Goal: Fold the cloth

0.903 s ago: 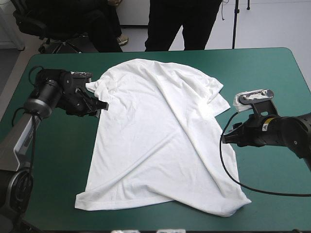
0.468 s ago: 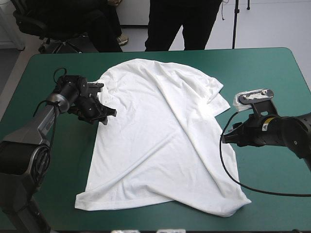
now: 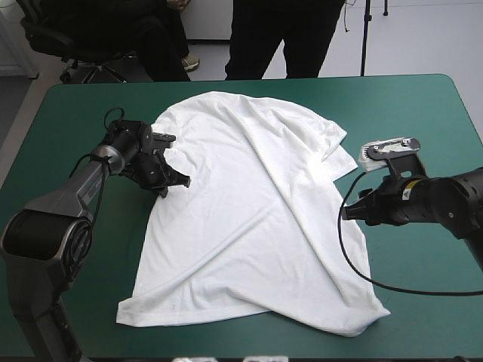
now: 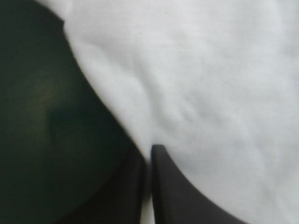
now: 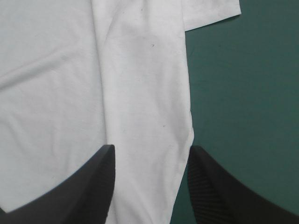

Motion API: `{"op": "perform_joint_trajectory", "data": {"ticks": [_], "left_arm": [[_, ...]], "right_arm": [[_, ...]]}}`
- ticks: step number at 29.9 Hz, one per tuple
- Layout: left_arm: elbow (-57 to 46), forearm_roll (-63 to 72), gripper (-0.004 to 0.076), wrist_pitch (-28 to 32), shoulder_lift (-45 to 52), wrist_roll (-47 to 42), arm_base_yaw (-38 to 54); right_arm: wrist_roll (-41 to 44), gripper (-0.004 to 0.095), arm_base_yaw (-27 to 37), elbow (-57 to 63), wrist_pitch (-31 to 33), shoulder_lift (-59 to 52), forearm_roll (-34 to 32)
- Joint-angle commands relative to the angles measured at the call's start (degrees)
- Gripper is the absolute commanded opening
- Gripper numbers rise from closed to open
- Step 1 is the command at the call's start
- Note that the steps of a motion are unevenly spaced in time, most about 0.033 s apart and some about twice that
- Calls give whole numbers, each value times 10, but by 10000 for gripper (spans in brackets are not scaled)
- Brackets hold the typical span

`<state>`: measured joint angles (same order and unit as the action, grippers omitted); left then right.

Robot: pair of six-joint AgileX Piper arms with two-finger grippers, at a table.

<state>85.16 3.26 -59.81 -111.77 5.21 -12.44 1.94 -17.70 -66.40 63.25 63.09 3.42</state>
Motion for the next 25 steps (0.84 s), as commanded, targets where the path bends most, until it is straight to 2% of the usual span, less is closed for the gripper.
{"op": "perform_joint_trajectory", "data": {"ticks": [1,5,9,20,25], "left_arm": [[4,20,-18,20,8,7,-13],[4,20,-18,16,8,7,-13],[4,20,-18,15,8,7,-13],[4,28,-18,4,8,11,-13],[4,28,-18,4,8,11,-13]], "right_arm": [[-6,449,4,-21,-31,20,6],[-61,481,4,-37,-41,66,8],[-60,545,4,-69,-42,129,10],[-19,540,10,-157,-43,314,-4],[-19,540,34,-184,-49,365,18]]}}
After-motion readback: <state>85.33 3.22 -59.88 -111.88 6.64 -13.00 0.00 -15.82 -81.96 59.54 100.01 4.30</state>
